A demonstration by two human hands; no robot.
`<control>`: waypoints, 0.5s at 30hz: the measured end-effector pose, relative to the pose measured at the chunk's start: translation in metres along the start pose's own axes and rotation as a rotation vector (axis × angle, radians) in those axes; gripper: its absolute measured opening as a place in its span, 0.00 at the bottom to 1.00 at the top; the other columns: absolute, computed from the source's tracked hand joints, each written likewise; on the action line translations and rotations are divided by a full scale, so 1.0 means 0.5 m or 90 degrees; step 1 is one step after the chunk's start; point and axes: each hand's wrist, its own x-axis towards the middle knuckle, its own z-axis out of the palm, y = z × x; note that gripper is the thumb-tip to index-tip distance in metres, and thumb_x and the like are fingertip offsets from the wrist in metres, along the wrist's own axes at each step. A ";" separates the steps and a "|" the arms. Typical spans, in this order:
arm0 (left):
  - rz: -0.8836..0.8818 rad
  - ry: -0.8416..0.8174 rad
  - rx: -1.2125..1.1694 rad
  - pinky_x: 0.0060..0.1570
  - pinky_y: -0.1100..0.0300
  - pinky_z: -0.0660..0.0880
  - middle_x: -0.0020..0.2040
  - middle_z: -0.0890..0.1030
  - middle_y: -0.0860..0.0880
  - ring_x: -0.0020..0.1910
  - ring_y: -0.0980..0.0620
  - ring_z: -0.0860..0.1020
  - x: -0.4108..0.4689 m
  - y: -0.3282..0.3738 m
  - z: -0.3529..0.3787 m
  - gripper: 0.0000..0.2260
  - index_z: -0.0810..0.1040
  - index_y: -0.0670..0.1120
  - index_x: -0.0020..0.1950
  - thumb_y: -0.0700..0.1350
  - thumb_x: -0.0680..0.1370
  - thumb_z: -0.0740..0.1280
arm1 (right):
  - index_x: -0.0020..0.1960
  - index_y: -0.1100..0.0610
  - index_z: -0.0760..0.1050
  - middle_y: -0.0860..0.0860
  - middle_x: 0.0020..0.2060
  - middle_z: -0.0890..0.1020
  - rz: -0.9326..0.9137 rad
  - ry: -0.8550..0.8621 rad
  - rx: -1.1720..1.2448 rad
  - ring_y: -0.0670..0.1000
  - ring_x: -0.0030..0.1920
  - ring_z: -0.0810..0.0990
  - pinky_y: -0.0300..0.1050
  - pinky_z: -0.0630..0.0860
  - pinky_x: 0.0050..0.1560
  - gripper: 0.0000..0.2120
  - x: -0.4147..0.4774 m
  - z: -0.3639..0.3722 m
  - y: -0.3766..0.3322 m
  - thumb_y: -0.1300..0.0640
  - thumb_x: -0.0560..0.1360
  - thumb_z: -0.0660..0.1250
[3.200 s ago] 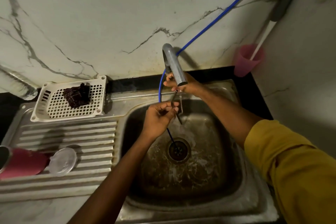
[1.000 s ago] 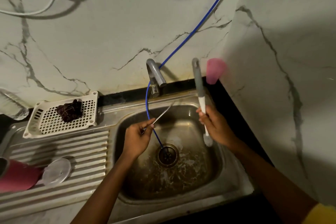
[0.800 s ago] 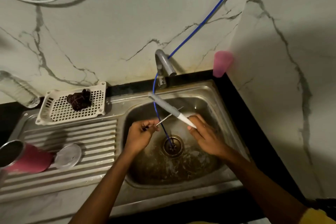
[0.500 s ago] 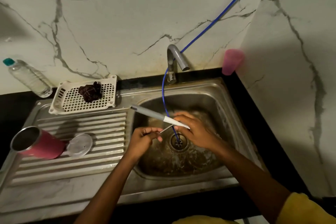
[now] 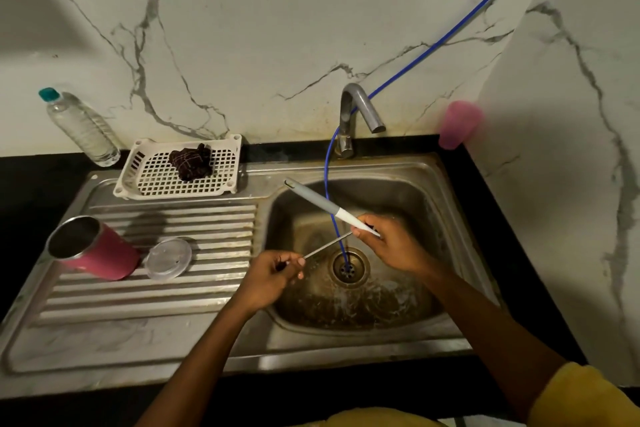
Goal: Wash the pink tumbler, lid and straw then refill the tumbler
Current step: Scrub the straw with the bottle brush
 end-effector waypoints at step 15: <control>-0.110 0.104 -0.132 0.28 0.71 0.70 0.28 0.80 0.49 0.23 0.60 0.72 -0.016 -0.005 -0.044 0.11 0.83 0.38 0.43 0.33 0.82 0.64 | 0.56 0.61 0.79 0.57 0.40 0.86 0.128 0.026 0.265 0.40 0.40 0.83 0.34 0.76 0.43 0.08 -0.060 -0.043 -0.024 0.68 0.80 0.63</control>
